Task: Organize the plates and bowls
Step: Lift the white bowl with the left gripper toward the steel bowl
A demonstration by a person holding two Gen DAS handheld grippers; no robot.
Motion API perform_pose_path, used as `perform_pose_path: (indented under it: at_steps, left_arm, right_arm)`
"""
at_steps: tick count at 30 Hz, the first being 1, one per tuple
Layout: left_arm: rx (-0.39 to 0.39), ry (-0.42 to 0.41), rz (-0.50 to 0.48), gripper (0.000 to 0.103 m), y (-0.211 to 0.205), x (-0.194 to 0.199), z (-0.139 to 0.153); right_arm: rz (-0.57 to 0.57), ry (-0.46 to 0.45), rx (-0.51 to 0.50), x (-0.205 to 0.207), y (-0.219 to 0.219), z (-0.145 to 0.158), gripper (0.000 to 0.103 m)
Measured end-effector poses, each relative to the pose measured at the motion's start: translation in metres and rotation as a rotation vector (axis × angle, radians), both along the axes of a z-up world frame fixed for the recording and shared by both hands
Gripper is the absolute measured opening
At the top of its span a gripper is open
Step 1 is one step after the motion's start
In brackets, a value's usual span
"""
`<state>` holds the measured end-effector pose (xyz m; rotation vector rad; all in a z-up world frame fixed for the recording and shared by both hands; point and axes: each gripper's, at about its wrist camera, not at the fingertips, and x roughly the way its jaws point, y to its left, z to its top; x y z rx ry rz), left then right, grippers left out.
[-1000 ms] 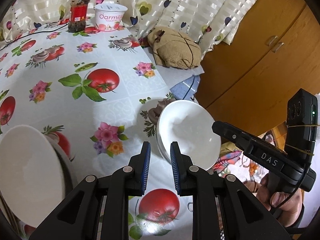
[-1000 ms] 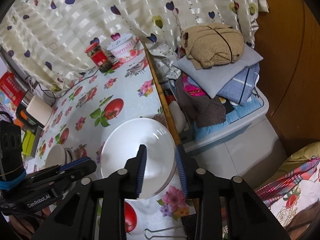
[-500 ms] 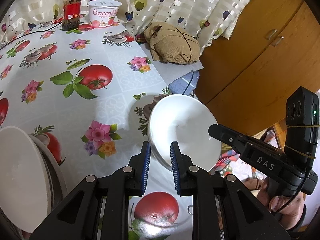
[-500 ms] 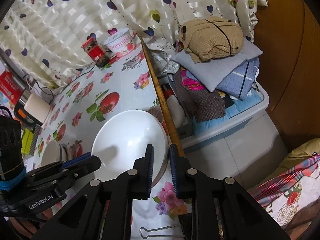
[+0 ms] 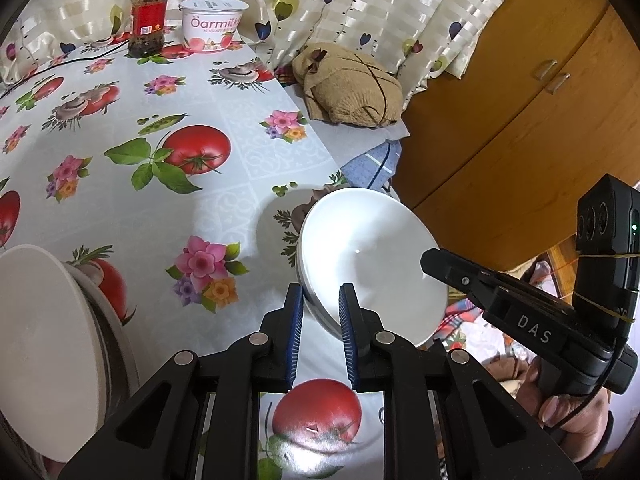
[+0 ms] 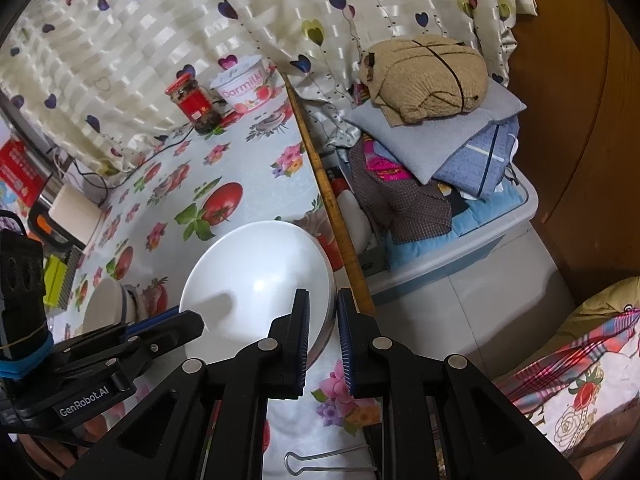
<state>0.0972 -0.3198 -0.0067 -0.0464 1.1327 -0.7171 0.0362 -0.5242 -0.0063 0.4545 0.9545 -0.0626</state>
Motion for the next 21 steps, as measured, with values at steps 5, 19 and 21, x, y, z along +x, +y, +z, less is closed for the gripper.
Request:
perform_pose_path:
  at_steps: [5, 19, 21]
  left_arm:
    - [-0.005, -0.007, 0.006, 0.019, 0.005, -0.002, 0.004]
    - [-0.018, -0.045, 0.039, 0.019, 0.020, -0.004, 0.022]
    - [-0.021, -0.050, 0.045, 0.019, 0.023, -0.004, 0.024]
  right_arm:
    - [0.008, -0.008, -0.006, 0.000, 0.006, 0.005, 0.014]
    - [0.036, -0.039, -0.026, 0.005, 0.023, 0.024, 0.014]
    - [0.041, -0.044, -0.030, 0.006, 0.027, 0.027, 0.014]
